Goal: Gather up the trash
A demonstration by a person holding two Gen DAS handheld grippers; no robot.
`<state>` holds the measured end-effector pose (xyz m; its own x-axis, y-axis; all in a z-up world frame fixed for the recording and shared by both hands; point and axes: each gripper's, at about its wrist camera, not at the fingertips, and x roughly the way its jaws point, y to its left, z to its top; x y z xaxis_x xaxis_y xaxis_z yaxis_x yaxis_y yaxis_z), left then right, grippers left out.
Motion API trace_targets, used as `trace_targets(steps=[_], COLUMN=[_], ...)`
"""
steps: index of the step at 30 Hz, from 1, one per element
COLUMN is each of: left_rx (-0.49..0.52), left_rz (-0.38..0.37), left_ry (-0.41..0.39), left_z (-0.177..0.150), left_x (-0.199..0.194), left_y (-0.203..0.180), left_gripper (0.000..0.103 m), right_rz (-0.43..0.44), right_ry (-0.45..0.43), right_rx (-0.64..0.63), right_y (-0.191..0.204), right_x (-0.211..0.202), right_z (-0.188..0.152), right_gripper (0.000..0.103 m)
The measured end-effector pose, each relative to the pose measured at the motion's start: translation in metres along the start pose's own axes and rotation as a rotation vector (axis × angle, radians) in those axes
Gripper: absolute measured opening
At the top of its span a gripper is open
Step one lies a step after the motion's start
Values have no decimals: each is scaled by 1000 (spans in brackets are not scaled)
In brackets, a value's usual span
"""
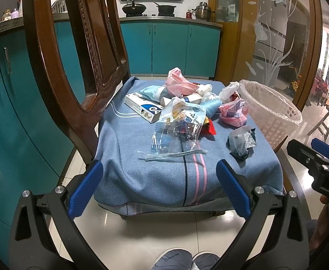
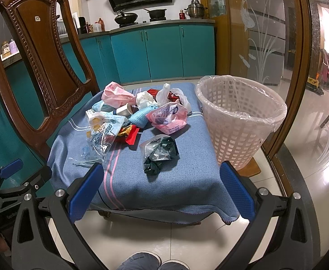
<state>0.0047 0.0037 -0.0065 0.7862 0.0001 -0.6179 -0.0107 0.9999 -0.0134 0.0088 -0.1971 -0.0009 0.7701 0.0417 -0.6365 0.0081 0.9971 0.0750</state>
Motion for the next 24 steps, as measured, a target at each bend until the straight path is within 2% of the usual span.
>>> trace_targets(steps=[24], left_rx=[9], left_rz=[-16], left_ry=[12], left_z=[-1], left_x=[1], left_y=[-1], left_gripper=[100], right_rz=[2], right_ry=[1], right_rx=[6], right_y=[-1], right_x=[0], right_z=[-1], right_gripper=[101])
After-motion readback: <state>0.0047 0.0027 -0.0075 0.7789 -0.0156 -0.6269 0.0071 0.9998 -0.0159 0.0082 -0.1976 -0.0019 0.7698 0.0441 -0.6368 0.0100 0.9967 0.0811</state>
